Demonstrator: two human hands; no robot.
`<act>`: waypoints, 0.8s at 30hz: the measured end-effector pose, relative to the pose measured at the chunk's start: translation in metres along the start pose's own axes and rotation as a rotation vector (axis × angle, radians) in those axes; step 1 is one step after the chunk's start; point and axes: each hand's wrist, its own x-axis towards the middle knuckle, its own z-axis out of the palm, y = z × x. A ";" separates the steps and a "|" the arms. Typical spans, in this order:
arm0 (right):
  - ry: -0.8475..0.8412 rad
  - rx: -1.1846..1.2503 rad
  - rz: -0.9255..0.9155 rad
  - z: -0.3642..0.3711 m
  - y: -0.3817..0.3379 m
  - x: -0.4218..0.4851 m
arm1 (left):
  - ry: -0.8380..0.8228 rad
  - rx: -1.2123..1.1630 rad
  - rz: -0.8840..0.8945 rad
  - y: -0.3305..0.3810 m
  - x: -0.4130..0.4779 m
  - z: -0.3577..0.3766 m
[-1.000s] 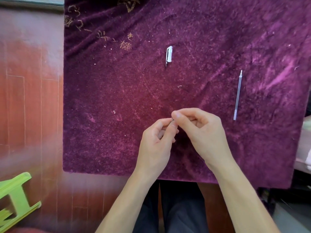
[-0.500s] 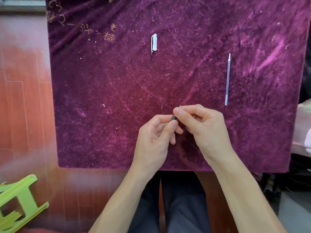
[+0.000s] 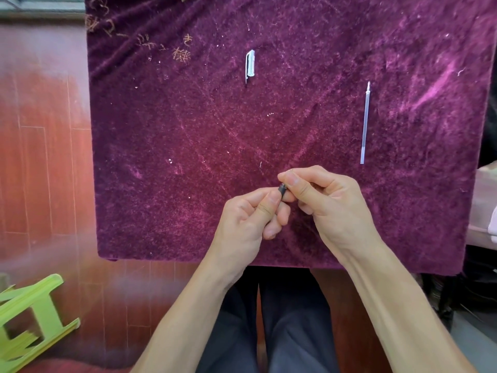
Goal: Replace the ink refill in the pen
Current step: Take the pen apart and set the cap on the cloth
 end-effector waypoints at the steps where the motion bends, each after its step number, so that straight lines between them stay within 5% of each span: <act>1: -0.023 -0.006 0.015 -0.001 -0.001 0.000 | -0.018 -0.069 -0.025 0.002 -0.001 0.001; 5: -0.127 -0.084 0.070 -0.005 -0.006 0.000 | 0.028 -0.139 -0.051 0.004 -0.006 0.005; 11: -0.048 -0.059 0.029 0.001 -0.008 0.000 | 0.121 0.034 0.026 0.002 -0.008 0.014; 24: -0.116 -0.017 0.062 -0.004 -0.012 0.006 | 0.060 0.124 0.033 0.008 -0.005 0.012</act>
